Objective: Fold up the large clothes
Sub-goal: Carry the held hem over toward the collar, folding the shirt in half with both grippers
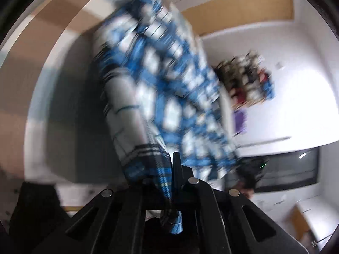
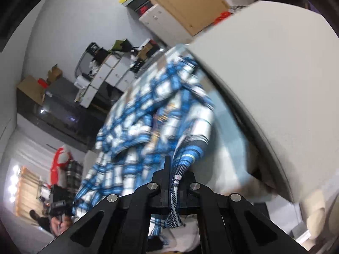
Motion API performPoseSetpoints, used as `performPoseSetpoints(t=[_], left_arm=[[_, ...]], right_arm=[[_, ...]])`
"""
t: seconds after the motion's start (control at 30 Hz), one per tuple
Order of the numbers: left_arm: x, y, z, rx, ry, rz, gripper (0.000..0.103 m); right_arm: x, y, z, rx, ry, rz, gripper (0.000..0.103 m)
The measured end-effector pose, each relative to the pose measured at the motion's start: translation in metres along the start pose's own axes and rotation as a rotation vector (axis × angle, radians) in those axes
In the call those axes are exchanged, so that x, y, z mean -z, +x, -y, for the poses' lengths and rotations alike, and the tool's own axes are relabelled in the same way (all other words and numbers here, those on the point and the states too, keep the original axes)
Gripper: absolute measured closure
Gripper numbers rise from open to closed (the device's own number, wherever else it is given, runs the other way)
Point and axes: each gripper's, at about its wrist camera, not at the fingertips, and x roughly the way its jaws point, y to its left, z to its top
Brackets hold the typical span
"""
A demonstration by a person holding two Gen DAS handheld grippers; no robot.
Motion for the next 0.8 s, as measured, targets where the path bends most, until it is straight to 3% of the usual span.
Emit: performPoseSetpoints(t=[0.13, 0.23, 0.33, 0.53, 0.63, 0.8], left_arm=[[-0.053, -0.007, 0.037, 0.08, 0.002, 0.055, 0.103], [-0.096, -0.011, 0.055, 0.116, -0.017, 0.103, 0.103], [-0.153, -0.016, 0.052, 0.129, -0.11, 0.168, 0.103], [-0.231, 0.003, 0.019, 0.026, -0.259, 0.223, 0.103], [-0.254, 0.024, -0.008, -0.018, -0.326, 0.215, 0.103], [-0.262, 0.028, -0.047, -0.054, -0.402, 0.206, 0.103]], right_arm=[[-0.048, 0.006, -0.032, -0.036, 0.002, -0.012, 0.101], [-0.095, 0.019, -0.05, -0.01, 0.021, -0.012, 0.101], [-0.142, 0.044, -0.053, 0.036, 0.077, -0.035, 0.101], [-0.239, 0.134, -0.034, 0.219, 0.171, -0.137, 0.101], [-0.264, 0.181, -0.024, 0.307, 0.156, -0.212, 0.101], [-0.279, 0.233, -0.007, 0.366, 0.155, -0.286, 0.097]])
